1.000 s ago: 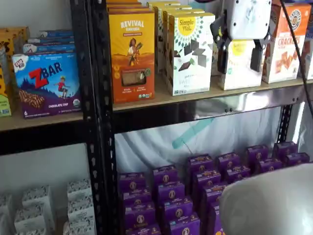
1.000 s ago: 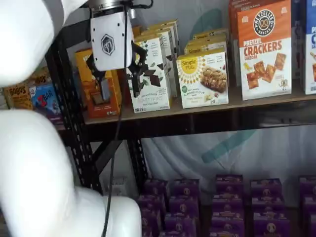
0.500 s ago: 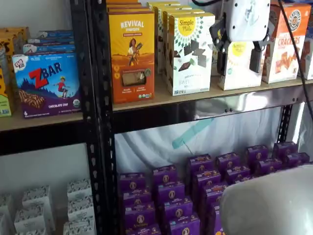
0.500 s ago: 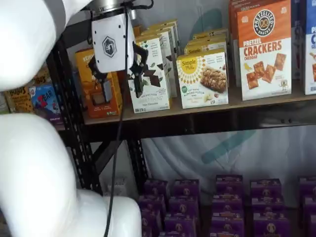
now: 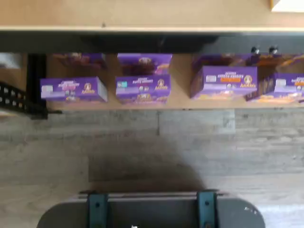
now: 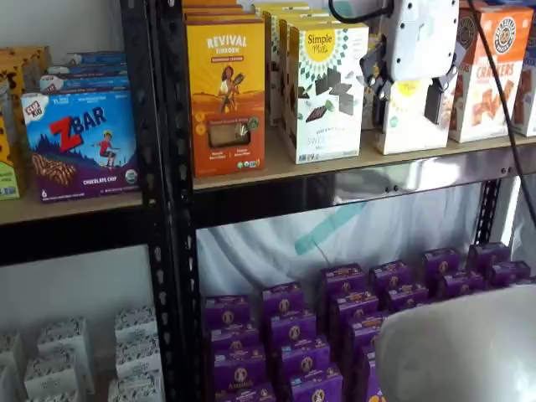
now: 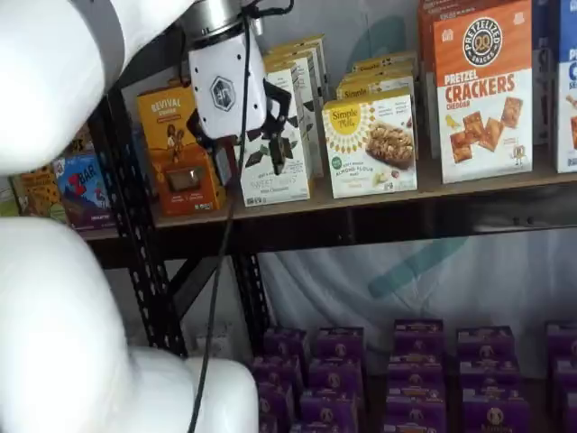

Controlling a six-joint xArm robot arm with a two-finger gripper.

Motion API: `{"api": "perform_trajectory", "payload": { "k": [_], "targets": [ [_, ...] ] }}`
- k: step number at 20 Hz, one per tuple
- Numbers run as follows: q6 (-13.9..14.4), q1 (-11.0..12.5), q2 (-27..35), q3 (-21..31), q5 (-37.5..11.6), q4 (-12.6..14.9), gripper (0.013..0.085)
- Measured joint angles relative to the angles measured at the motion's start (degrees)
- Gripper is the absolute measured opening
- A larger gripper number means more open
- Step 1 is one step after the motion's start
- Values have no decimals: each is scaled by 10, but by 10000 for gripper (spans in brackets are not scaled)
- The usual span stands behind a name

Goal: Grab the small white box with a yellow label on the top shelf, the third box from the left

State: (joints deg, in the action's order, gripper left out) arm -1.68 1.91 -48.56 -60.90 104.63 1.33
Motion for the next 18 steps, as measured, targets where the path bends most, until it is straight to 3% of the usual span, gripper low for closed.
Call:
{"api": "perform_trajectory", "payload": {
  "k": [7, 13, 18],
  "targets": [
    [-93, 99, 49, -15, -85, -7, 850],
    [-148, 156, 101, -50, -119, -20, 850],
    [-177, 187, 135, -72, -145, -33, 850]
  ]
}}
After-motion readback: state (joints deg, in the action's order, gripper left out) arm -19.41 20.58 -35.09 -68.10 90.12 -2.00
